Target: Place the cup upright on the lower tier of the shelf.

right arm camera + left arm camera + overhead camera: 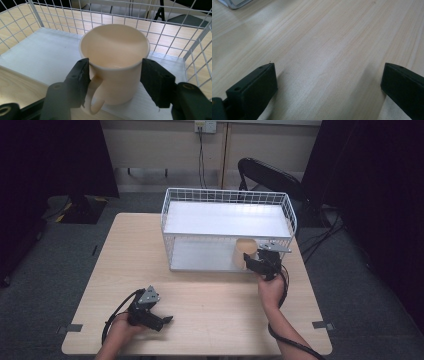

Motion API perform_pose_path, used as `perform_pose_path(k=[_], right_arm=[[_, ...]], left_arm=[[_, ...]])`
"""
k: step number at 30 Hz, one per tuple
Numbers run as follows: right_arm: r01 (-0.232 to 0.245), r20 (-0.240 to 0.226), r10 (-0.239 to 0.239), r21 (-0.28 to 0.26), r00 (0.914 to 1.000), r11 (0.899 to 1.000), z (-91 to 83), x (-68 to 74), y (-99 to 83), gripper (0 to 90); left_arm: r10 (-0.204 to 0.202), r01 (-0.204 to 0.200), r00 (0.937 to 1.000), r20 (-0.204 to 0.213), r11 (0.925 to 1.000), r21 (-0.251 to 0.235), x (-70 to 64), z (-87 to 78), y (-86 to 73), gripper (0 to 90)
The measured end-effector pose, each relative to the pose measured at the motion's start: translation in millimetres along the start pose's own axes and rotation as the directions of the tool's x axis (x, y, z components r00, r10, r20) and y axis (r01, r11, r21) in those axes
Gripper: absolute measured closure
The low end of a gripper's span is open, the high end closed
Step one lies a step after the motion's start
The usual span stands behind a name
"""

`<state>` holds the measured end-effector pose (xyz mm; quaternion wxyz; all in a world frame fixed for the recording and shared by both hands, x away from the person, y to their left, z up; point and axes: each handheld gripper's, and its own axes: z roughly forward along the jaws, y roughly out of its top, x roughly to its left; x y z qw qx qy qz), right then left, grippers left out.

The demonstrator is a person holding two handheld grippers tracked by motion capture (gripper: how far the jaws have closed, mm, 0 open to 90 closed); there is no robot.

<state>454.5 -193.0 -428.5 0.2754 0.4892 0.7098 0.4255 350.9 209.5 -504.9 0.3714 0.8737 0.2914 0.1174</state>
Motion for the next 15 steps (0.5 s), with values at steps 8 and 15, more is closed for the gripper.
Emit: perform_pose_path(k=[8, 15], right_arm=[[0.017, 0.019, -0.017, -0.005, 0.9997, 1.000, 3.5, 3.2, 4.5, 50.3], [0.018, 0.038, -0.017, -0.027, 0.9991, 0.999, 6.2, 7.1, 9.1, 53.4]], left_arm=[[0.000, 0.000, 1.0000, 0.000, 1.0000, 0.000, 0.0, 0.0, 0.0, 0.0], [0.000, 0.000, 1.0000, 0.000, 1.0000, 0.000, 0.1, 0.0, 0.0, 0.0]])
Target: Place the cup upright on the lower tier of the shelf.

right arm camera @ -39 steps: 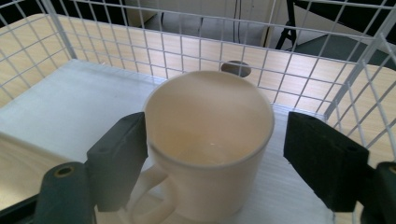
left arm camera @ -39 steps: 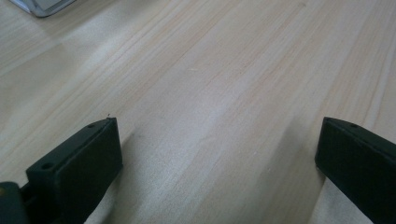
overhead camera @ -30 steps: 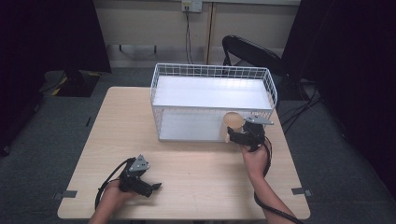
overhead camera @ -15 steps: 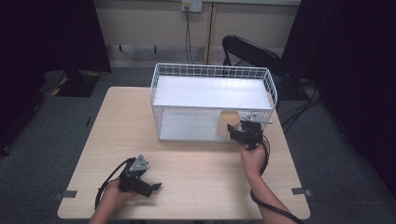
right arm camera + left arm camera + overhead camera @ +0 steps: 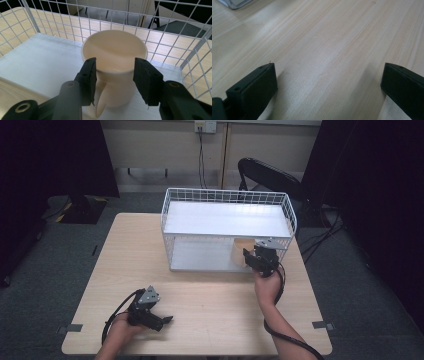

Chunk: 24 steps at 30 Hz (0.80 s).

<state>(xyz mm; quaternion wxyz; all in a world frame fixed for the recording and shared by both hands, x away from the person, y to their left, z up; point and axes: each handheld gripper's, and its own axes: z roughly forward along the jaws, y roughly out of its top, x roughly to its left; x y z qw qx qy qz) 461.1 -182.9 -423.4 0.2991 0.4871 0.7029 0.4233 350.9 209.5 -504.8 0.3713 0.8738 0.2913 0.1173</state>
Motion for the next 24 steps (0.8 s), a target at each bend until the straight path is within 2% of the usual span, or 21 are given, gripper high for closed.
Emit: perform_pose_path(k=[15, 24], right_arm=[[-0.003, 0.014, 0.004, -0.013, 0.9999, 1.000, 5.0, 2.7, 1.4, 58.9], [-0.006, 0.001, 0.006, -0.015, 1.0000, 1.000, 5.1, 1.5, 1.4, 56.6]], left_arm=[[0.000, 0.000, 1.0000, 0.000, 1.0000, 0.000, 0.0, 0.0, 0.0, 0.0], [0.000, 0.000, 1.0000, 0.000, 1.0000, 0.000, 0.0, 0.0, 0.0, 0.0]])
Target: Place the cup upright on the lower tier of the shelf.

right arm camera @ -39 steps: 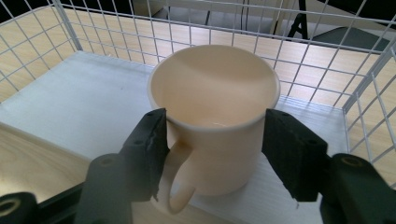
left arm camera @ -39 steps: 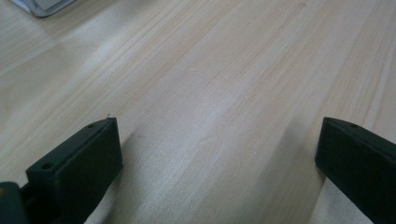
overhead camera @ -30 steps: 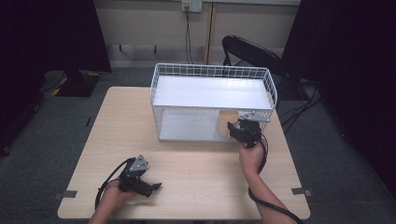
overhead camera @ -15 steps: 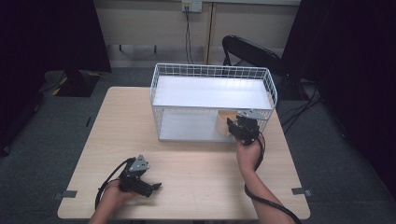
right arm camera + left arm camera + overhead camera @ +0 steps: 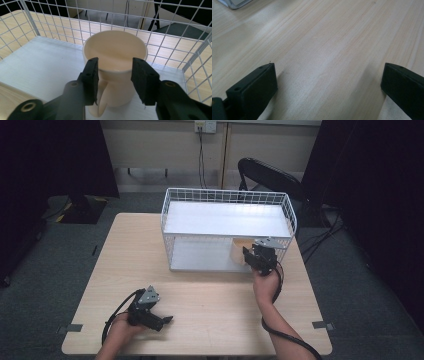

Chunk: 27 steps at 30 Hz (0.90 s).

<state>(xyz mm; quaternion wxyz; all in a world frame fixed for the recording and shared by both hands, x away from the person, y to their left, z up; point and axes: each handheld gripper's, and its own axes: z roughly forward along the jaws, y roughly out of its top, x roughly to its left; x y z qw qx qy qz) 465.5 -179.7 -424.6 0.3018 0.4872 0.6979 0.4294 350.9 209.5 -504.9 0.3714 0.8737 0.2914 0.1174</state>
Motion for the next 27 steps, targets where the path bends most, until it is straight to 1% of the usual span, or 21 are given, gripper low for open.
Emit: perform_pose_path(k=[1, 2, 3, 4, 5, 6, 7, 9, 10, 11, 13, 15, 16, 17, 18, 19, 20, 24, 25, 27], right_arm=[[-0.004, -0.007, 0.004, -0.007, 1.0000, 1.000, -1.5, 0.2, 0.9, 52.1], [-0.004, -0.007, 0.004, -0.007, 1.0000, 1.000, -1.5, 0.2, 0.9, 52.1], [-0.004, -0.010, 0.004, -0.011, 0.9999, 1.000, -2.1, 0.1, 1.4, 50.1], [-0.005, -0.022, 0.005, -0.004, 0.9997, 1.000, -2.4, 0.1, 2.0, 47.0], [-0.003, -0.043, 0.004, 0.016, 0.9991, 1.000, -2.0, 0.4, 2.1, 40.8], [-0.003, -0.044, 0.004, 0.020, 0.9990, 1.000, -2.6, 0.9, 2.0, 38.4], [-0.003, -0.044, 0.004, 0.020, 0.9990, 1.000, -2.6, 0.9, 2.0, 38.4], [0.008, -0.058, -0.006, 0.020, 0.9983, 1.000, -6.5, 2.6, 1.7, 32.9], [0.008, -0.058, -0.006, 0.020, 0.9983, 1.000, -6.5, 2.6, 1.7, 32.9], [0.017, -0.069, -0.014, 0.030, 0.9975, 0.999, -9.1, 3.4, 1.8, 28.7], [0.020, -0.072, -0.018, 0.032, 0.9973, 0.999, -10.1, 3.5, 1.7, 27.4], [0.036, -0.088, -0.033, 0.041, 0.9956, 0.998, -13.6, 2.5, 1.0, 23.5], [0.036, -0.088, -0.033, 0.041, 0.9956, 0.998, -13.6, 2.5, 1.0, 23.5], [0.035, -0.095, -0.030, 0.050, 0.9950, 0.998, -15.3, 0.5, 0.4, 21.3], [0.035, -0.095, -0.030, 0.050, 0.9950, 0.998, -15.3, 0.5, 0.4, 21.3], [0.025, -0.107, -0.019, 0.055, 0.9941, 0.998, -17.3, -2.6, -0.5, 21.3], [0.025, -0.109, -0.019, 0.058, 0.9939, 0.998, -18.0, -3.5, -0.9, 21.4], [0.039, -0.116, -0.032, 0.060, 0.9927, 0.997, -21.3, -6.1, -3.6, 20.2], [0.036, -0.128, -0.026, 0.072, 0.9915, 0.997, -23.4, -8.5, -5.5, 20.0], [0.042, -0.124, -0.034, 0.067, 0.9917, 0.997, -25.9, -9.9, -6.3, 19.0]], left_arm=[[0.000, 0.000, 1.0000, 0.000, 1.0000, 0.000, 0.0, 0.0, 0.0, 0.0], [0.000, 0.000, 1.0000, 0.000, 1.0000, 0.000, 0.0, 0.0, 0.0, 0.0], [0.000, 0.000, 1.0000, 0.000, 1.0000, 0.000, 0.0, 0.0, 0.0, 0.0], [0.000, 0.000, 1.0000, 0.000, 1.0000, 0.000, 0.0, 0.0, 0.0, 0.0], [0.000, 0.000, 1.0000, 0.000, 1.0000, 0.000, 0.0, 0.0, 0.0, 0.0], [0.000, 0.000, 1.0000, 0.000, 1.0000, 0.000, 0.0, 0.0, 0.0, 0.0], [0.000, 0.000, 1.0000, 0.000, 1.0000, 0.001, 0.0, 0.0, 0.0, 0.0], [0.000, 0.000, 1.0000, 0.000, 1.0000, 0.000, 0.0, 0.0, 0.0, 0.0], [0.000, 0.000, 1.0000, 0.000, 1.0000, 0.000, 0.0, 0.0, 0.0, 0.0], [0.000, 0.000, 1.0000, 0.000, 1.0000, 0.000, 0.0, 0.0, 0.0, 0.0], [0.000, 0.000, 1.0000, 0.000, 1.0000, 0.000, 0.0, 0.0, 0.0, 0.0], [0.000, 0.000, 1.0000, 0.000, 1.0000, 0.000, 0.0, 0.0, 0.0, 0.0], [0.000, 0.000, 1.0000, 0.000, 1.0000, 0.000, 0.0, 0.0, 0.0, 0.0], [0.000, 0.000, 1.0000, 0.000, 1.0000, 0.001, 0.0, 0.0, 0.0, 0.0], [0.000, 0.000, 1.0000, 0.000, 1.0000, 0.001, 0.0, 0.0, 0.0, 0.0], [0.000, 0.000, 1.0000, 0.000, 1.0000, 0.000, 0.0, 0.0, 0.0, 0.0], [0.000, 0.000, 1.0000, 0.000, 1.0000, 0.000, 0.0, 0.0, 0.0, 0.0], [0.000, 0.000, 1.0000, 0.000, 1.0000, 0.000, 0.0, 0.0, 0.0, 0.0], [0.000, 0.000, 1.0000, 0.000, 1.0000, 0.000, 0.0, 0.0, 0.0, 0.0], [0.000, 0.000, 1.0000, 0.000, 1.0000, 0.000, 0.1, 0.0, 0.0, 0.0]])
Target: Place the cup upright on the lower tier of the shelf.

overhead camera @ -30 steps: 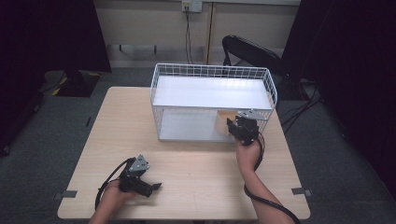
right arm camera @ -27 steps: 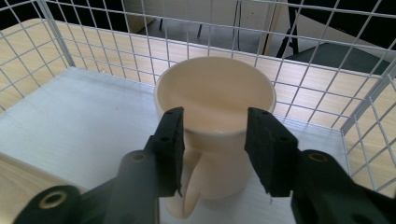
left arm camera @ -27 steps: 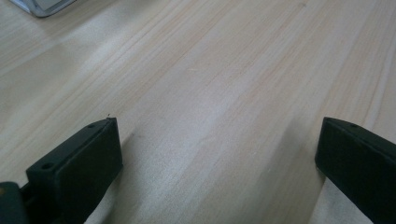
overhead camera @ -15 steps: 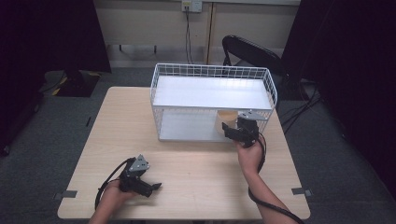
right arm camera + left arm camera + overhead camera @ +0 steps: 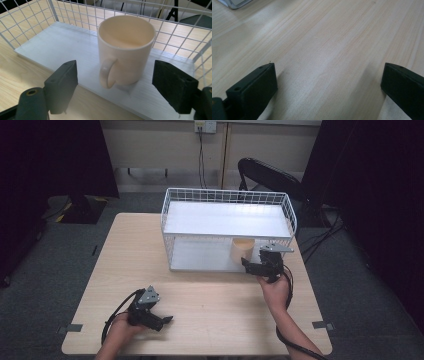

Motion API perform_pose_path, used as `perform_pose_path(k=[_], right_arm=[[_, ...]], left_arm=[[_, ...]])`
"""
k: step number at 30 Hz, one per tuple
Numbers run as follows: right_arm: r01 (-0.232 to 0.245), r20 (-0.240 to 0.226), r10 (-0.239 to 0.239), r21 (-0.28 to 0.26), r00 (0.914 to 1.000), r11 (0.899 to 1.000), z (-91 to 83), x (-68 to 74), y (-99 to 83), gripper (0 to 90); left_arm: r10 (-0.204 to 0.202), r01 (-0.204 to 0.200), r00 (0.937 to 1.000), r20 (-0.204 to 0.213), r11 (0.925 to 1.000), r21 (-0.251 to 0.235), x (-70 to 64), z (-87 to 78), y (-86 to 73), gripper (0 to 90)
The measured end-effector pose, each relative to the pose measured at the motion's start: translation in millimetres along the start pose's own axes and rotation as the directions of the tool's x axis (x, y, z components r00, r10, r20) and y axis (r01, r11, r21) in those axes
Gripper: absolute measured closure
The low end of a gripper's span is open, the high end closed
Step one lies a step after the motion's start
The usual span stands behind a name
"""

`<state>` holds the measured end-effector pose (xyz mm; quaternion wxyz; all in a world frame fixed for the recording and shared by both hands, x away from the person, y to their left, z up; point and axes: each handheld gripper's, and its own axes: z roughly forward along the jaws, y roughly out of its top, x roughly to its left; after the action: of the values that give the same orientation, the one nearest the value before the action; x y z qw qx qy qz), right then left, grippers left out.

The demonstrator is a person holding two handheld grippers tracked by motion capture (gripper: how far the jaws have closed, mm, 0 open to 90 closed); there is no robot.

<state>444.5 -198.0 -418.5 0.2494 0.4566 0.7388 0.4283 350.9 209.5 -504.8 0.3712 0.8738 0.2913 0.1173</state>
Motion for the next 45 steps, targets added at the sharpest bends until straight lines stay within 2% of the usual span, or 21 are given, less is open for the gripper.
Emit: perform_pose_path(k=[13, 22, 26, 33, 45], right_arm=[[0.002, -0.024, -0.002, 0.013, 0.9997, 1.000, -8.3, 0.3, -2.6, 14.5], [-0.021, -0.033, 0.022, 0.034, 0.9992, 0.999, -11.5, 0.9, -10.6, 13.0], [0.001, -0.045, 0.000, 0.036, 0.9990, 0.999, -15.7, 0.5, -13.3, 13.0], [0.001, -0.057, 0.002, 0.039, 0.9984, 0.999, -22.3, -2.0, -17.2, 13.2], [0.029, -0.102, -0.024, 0.049, 0.9945, 0.998, -35.6, -4.8, -32.7, 13.3]], left_arm=[[0.000, 0.000, 1.0000, 0.000, 1.0000, 0.000, 0.0, 0.0, 0.0, 0.0], [-0.001, 0.001, 1.0000, 0.000, 1.0000, 0.000, 0.0, 0.0, 0.0, 0.0], [0.000, 0.000, 1.0000, 0.000, 1.0000, -0.001, 0.1, 0.1, 0.0, 0.0], [0.000, 0.000, 1.0000, 0.001, 1.0000, 0.000, 0.2, 0.1, 0.1, 0.0], [0.000, 0.000, 1.0000, 0.000, 1.0000, -0.001, 0.2, 0.1, 0.1, 0.0]])
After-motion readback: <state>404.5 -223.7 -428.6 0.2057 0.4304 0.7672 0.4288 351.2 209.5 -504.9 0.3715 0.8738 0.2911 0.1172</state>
